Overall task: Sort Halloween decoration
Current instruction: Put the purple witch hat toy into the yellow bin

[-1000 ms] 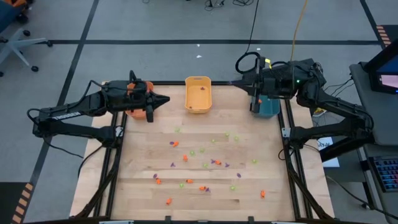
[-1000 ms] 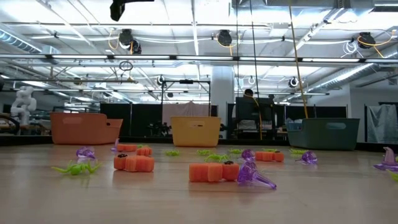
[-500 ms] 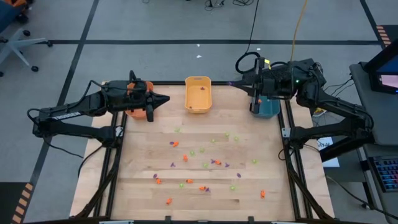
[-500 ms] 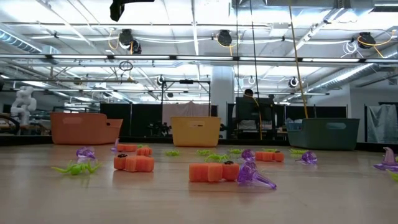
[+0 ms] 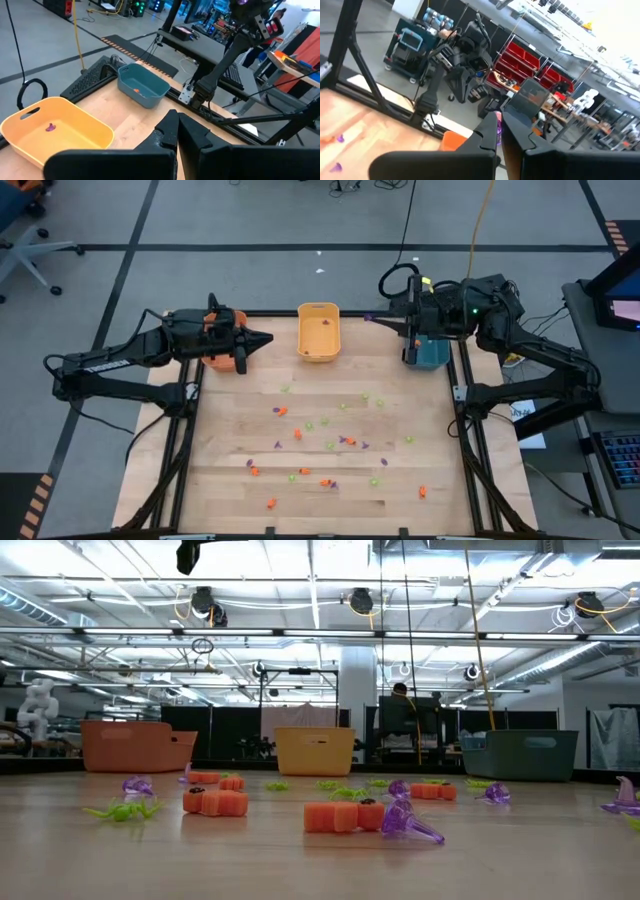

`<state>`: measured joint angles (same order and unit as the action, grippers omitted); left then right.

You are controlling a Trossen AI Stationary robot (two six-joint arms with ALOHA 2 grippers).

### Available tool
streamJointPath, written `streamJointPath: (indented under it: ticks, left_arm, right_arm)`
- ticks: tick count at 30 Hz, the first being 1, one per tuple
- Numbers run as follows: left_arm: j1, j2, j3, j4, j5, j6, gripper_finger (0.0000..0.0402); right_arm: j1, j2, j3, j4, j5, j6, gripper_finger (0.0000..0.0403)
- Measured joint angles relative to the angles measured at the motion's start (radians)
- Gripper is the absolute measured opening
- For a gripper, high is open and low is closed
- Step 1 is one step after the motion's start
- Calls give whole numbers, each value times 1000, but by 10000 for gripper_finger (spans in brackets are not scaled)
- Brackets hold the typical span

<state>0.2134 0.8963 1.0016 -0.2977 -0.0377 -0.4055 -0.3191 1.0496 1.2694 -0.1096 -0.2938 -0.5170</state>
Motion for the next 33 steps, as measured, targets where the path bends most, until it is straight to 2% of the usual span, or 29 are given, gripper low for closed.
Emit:
streamJointPath:
  ticks: [7,25,33]
  left_arm:
    - [0,0,0,1,0,86,10]
    - [0,0,0,1,4,97,10]
    - [0,0,0,-13,6,97,10]
  right_arm:
    - [0,0,0,-3,0,141,0]
    - [14,4,0,-53,-1,937,0]
    - [55,20,0,-32,1,1161,0]
